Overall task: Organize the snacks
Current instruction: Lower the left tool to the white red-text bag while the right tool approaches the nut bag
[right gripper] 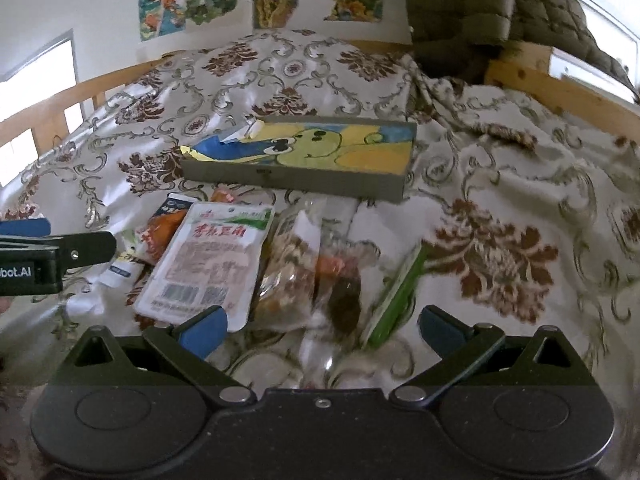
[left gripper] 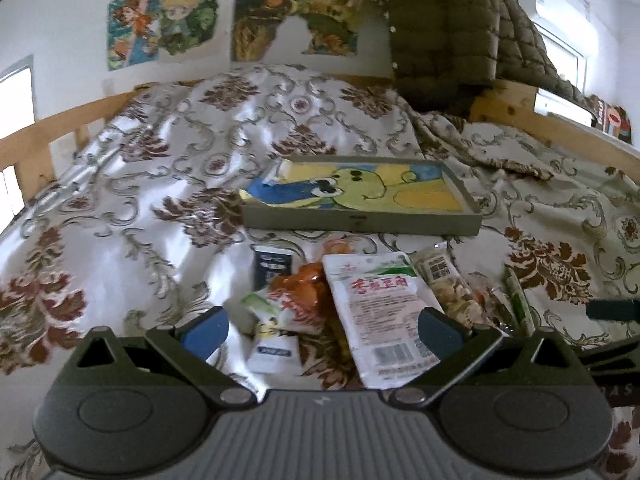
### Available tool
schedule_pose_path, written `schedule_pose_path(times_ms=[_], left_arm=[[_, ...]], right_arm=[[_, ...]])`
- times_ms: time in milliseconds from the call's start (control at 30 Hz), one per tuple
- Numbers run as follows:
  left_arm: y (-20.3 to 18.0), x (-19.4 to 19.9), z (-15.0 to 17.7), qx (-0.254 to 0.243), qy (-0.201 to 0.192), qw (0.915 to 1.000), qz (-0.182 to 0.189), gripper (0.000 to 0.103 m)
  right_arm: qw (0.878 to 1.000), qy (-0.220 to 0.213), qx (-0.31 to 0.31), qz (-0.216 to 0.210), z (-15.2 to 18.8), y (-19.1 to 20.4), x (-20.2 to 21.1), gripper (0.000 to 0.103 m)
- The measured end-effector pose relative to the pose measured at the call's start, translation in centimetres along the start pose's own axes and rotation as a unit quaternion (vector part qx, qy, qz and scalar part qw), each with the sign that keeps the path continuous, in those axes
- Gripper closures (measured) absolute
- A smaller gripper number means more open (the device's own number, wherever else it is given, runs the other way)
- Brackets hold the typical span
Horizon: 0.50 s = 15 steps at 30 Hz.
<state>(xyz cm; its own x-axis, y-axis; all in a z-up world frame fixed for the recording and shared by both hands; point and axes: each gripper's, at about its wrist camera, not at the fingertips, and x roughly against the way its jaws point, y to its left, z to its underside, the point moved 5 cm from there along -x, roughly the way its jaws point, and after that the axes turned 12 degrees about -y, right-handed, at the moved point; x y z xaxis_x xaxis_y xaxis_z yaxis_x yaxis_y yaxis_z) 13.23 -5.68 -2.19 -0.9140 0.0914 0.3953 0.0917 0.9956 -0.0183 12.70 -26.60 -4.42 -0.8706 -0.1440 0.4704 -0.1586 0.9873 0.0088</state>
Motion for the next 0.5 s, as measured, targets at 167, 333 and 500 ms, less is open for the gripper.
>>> schedule_pose_path(times_ms=[167, 333, 500], left_arm=[[-0.5, -2.4, 0.6, 0.004, 0.021, 0.9998, 0.003, 0.0], [-0.6, -4.2, 1.0, 0.013, 0.038, 0.9992, 0.008, 0.0], [-0.8, -5.9, 1.3, 0.022, 0.061, 0.9977, 0.02, 0.0]], right_arm=[[1.0, -0.002, 0.005, -0.011, -0.2, -0.7, -2.2, 0.001], [0.999, -0.012, 0.015, -0.025, -0.3, -0.7, -3.8, 0.001], [0.995, -0.022, 0.021, -0.096, -0.7, -0.1, -4.9, 0.005]])
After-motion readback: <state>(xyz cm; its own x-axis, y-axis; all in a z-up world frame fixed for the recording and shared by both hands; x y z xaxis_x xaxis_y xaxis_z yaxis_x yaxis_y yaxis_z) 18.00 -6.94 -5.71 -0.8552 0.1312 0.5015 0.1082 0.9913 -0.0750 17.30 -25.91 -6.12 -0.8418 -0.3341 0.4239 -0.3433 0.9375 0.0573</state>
